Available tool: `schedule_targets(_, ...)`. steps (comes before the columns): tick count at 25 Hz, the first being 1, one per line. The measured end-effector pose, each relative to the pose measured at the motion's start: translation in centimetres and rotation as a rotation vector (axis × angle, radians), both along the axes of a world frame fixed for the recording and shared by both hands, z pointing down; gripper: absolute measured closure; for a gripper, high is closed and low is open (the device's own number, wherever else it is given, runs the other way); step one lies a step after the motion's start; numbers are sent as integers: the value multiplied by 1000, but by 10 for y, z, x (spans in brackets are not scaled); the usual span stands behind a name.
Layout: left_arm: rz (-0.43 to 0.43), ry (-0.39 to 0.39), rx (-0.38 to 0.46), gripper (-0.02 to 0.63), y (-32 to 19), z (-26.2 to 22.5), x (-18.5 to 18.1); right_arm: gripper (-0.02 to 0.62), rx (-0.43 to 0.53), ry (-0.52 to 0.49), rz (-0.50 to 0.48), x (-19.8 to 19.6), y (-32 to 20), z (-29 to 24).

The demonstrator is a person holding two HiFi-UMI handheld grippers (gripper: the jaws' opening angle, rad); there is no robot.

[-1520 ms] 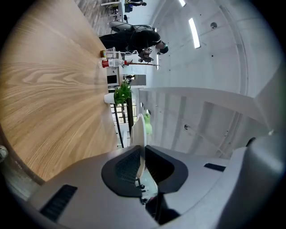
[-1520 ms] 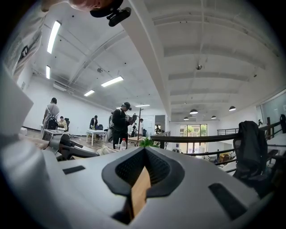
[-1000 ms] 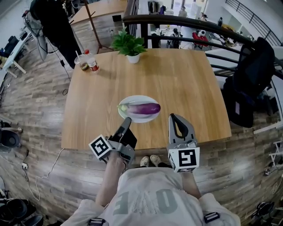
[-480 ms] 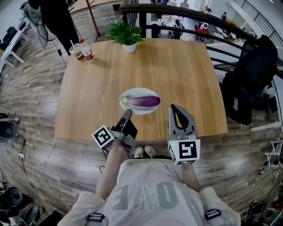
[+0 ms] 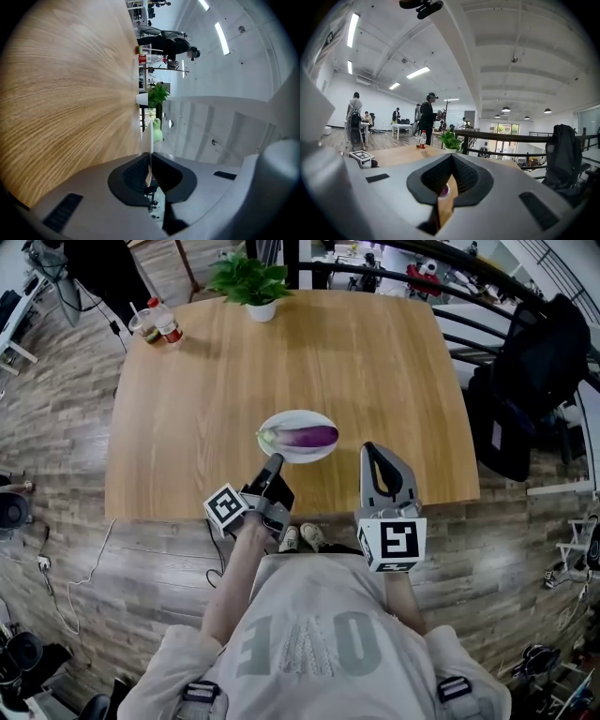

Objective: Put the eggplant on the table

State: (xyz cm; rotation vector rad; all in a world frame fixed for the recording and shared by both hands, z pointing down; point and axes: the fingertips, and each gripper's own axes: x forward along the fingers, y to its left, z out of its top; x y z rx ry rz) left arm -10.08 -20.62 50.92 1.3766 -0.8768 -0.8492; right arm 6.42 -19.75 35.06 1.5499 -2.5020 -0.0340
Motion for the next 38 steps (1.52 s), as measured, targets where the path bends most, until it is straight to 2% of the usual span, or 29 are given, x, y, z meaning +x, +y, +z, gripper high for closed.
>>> schedule_targets(6,8,-11,-55,580,1,27,3,577,-31,29,-5,1,0,9)
schedule_targets(22,30,-40,-175,584,-2,75,1,577,-71,26,7,-7,-2,19)
schedule_targets(38,27,-37,-221,585,-2,94,-4,577,-82,53,38,4,4,25)
